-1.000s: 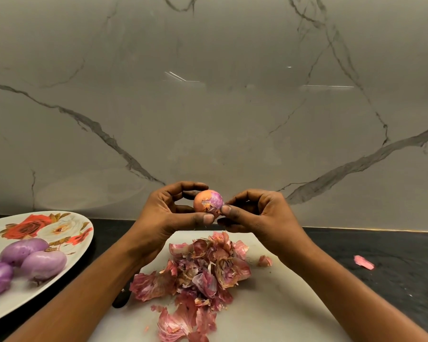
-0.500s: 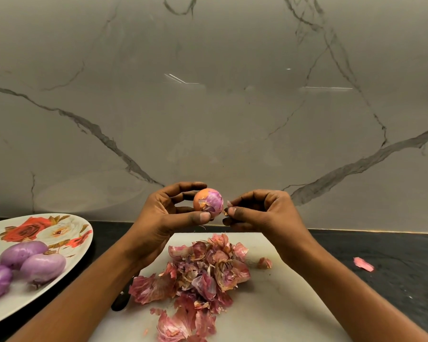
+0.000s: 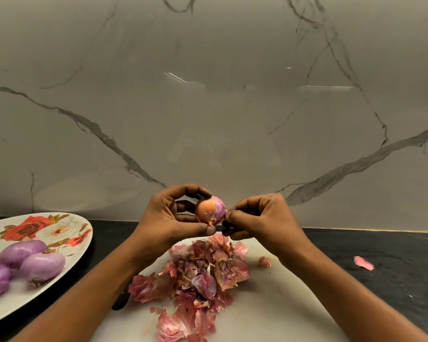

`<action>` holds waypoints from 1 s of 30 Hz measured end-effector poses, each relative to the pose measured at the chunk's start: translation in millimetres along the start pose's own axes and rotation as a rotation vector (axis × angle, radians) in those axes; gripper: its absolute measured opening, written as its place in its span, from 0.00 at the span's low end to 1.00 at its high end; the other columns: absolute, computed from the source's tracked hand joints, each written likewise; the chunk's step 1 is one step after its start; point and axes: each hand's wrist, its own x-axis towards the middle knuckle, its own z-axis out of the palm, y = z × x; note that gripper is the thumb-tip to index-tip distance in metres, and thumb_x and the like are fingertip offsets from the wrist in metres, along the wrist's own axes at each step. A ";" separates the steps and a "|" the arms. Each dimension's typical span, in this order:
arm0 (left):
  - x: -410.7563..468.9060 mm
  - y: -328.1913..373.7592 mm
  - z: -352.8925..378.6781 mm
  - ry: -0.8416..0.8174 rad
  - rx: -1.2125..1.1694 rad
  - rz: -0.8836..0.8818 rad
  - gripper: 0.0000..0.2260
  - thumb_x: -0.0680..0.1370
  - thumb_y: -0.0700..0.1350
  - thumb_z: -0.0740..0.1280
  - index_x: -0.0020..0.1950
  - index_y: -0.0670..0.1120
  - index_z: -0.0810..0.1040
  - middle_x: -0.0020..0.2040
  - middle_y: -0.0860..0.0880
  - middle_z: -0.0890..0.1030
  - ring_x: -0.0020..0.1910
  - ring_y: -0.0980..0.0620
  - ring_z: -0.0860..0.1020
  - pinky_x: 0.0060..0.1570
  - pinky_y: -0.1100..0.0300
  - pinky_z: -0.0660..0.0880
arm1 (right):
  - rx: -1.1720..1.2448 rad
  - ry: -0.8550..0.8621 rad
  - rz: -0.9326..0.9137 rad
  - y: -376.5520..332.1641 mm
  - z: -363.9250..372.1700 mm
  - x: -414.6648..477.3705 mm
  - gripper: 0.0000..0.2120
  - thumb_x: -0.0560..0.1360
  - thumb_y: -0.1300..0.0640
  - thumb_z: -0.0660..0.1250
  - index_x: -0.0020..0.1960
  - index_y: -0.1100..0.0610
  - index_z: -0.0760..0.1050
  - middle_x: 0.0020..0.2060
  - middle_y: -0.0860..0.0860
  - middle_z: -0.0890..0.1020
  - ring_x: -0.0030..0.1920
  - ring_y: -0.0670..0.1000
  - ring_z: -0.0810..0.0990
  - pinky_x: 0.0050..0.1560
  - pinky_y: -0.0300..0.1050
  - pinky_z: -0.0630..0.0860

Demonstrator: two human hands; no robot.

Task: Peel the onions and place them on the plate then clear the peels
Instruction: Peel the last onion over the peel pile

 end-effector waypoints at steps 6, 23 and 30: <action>-1.1 0.5 1.1 -0.020 -0.025 0.022 0.28 0.63 0.36 0.83 0.61 0.47 0.82 0.58 0.49 0.85 0.53 0.41 0.87 0.51 0.52 0.85 | -0.075 0.035 -0.049 1.6 0.7 1.4 0.03 0.77 0.63 0.74 0.46 0.62 0.84 0.37 0.57 0.88 0.38 0.54 0.89 0.41 0.44 0.86; 2.4 -1.7 -6.2 -0.089 -0.350 -0.155 0.25 0.71 0.42 0.78 0.68 0.45 0.80 0.63 0.41 0.84 0.63 0.38 0.83 0.56 0.55 0.83 | -0.010 0.032 -0.021 0.5 -11.8 5.2 0.06 0.75 0.70 0.75 0.51 0.63 0.86 0.42 0.57 0.89 0.44 0.57 0.90 0.47 0.48 0.86; 0.9 -3.9 -4.6 -0.226 -0.348 -0.205 0.21 0.77 0.40 0.72 0.70 0.47 0.81 0.67 0.41 0.82 0.65 0.37 0.82 0.63 0.44 0.82 | 0.127 -0.051 0.033 -7.4 -11.1 3.2 0.09 0.78 0.62 0.74 0.58 0.62 0.85 0.47 0.59 0.89 0.45 0.60 0.89 0.45 0.46 0.87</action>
